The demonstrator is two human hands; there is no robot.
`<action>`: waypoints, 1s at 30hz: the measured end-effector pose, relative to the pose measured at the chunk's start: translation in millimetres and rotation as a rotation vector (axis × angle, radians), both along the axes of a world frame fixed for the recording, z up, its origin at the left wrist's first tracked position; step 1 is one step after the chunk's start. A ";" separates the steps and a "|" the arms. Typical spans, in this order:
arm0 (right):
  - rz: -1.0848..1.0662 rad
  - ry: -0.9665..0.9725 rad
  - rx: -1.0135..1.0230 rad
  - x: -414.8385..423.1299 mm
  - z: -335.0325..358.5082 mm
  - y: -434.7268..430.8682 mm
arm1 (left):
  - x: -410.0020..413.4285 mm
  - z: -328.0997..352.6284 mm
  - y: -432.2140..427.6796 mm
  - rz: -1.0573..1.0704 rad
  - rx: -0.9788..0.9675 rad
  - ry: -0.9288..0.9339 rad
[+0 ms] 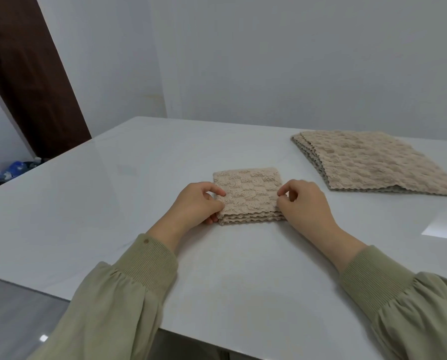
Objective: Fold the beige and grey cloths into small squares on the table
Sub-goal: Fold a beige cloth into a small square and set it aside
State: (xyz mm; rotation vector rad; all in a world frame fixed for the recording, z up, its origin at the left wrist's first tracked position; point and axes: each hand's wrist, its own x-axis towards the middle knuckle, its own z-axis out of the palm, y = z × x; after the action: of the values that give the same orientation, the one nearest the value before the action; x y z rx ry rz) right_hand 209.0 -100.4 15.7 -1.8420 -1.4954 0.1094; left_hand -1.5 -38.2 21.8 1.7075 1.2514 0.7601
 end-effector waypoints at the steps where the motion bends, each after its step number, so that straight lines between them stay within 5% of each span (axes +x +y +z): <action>1: -0.017 -0.051 0.093 -0.9 0.9 1.8 | 0.8 0.5 -0.1 0.000 -0.005 -0.009; 4: -0.020 -0.128 0.275 -8.7 4.6 11.4 | 4.9 1.7 3.3 0.091 -0.032 -0.070; 9: 0.045 -0.166 0.213 -20.9 11.4 32.6 | 15.3 -0.4 22.8 0.285 0.031 -0.198; 13: 0.152 -0.152 0.052 -26.2 13.1 46.4 | 24.7 0.0 39.4 0.352 0.032 -0.277; 18: 0.254 -0.371 -0.238 -22.3 2.8 57.9 | 29.9 -2.6 54.4 0.352 -0.021 -0.233; 23: 0.257 -0.426 -0.463 -11.6 -4.4 59.0 | 28.0 -5.9 55.6 0.283 0.094 -0.006; 30: 0.146 -0.256 -0.001 -13.8 1.1 39.1 | 30.2 0.8 32.0 0.109 0.665 0.291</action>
State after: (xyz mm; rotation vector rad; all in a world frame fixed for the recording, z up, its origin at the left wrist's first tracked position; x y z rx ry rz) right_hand 195.2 -61.3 16.9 -1.7980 -1.8060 -0.0591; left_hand 28.7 -6.1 22.6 2.3638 1.3867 1.1082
